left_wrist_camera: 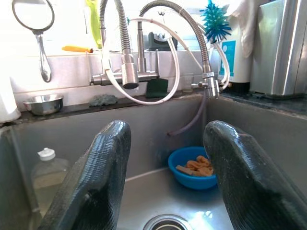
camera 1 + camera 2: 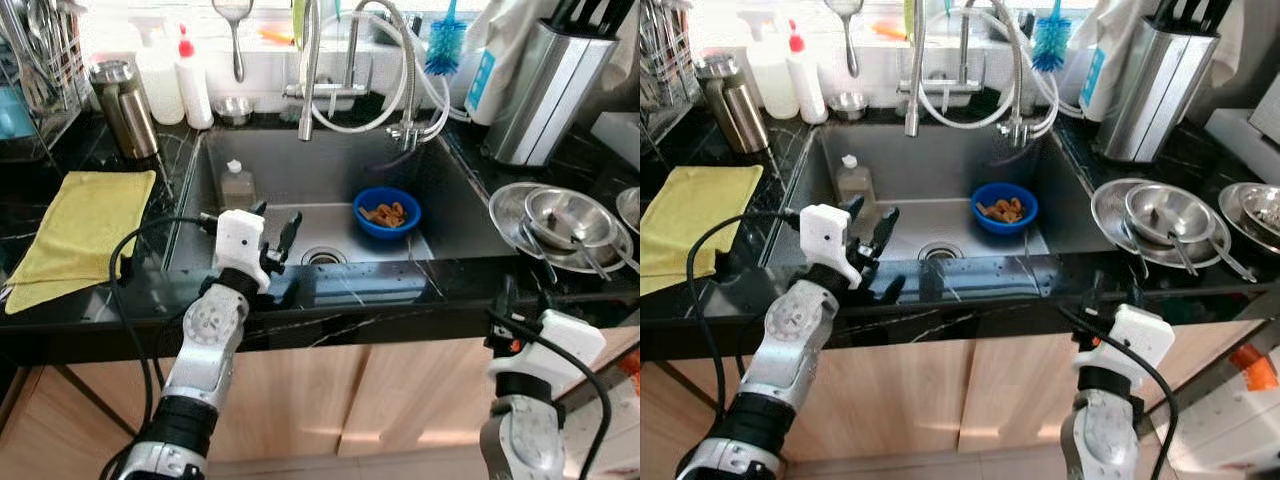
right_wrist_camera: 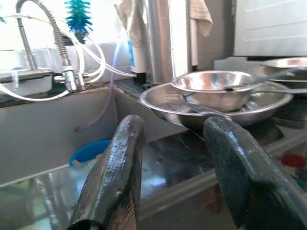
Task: Kitchen organization
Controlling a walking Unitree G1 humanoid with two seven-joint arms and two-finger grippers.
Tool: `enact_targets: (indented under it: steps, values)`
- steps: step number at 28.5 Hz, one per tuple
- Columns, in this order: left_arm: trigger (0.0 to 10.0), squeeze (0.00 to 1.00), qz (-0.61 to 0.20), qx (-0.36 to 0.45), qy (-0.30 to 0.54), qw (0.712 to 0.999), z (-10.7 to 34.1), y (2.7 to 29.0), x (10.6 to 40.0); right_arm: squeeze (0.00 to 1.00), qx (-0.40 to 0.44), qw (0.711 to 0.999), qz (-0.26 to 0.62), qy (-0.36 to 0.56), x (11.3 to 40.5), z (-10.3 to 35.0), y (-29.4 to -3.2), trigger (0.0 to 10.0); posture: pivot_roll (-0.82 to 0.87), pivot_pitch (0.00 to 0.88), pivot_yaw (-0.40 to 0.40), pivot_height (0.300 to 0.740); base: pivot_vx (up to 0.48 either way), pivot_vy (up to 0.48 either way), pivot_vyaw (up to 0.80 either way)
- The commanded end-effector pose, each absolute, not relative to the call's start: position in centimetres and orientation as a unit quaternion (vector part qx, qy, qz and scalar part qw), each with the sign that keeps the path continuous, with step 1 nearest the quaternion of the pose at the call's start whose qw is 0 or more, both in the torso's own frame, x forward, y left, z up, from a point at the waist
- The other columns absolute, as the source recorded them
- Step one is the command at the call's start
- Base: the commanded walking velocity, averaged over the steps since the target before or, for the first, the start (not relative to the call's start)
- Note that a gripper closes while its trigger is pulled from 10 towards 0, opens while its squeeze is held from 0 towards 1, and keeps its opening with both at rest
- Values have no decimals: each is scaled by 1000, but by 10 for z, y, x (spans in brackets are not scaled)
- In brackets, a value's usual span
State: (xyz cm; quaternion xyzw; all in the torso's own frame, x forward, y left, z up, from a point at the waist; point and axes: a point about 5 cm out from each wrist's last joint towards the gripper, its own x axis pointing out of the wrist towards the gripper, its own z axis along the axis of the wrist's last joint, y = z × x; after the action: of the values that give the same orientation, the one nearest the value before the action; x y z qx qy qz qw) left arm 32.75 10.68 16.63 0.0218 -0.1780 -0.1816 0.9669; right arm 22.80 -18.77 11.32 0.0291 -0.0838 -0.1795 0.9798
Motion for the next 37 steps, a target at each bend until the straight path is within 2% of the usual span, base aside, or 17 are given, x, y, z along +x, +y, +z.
enact_targets:
  steps: [1,14,37]
  values:
    - [10000,0,-179,30,-180,967,168,109,329,0,34,980,-178,-81,229,114,-186,10000,82,36,-47,740,307,0,0]
    - [10000,0,-179,28,-180,967,168,108,328,0,36,981,-175,-80,229,113,-186,10000,81,35,-49,740,313,0,0]
    - [10000,0,-180,21,-185,966,169,110,329,0,37,981,-172,-81,231,114,-185,10000,78,24,-50,740,0,0,0]
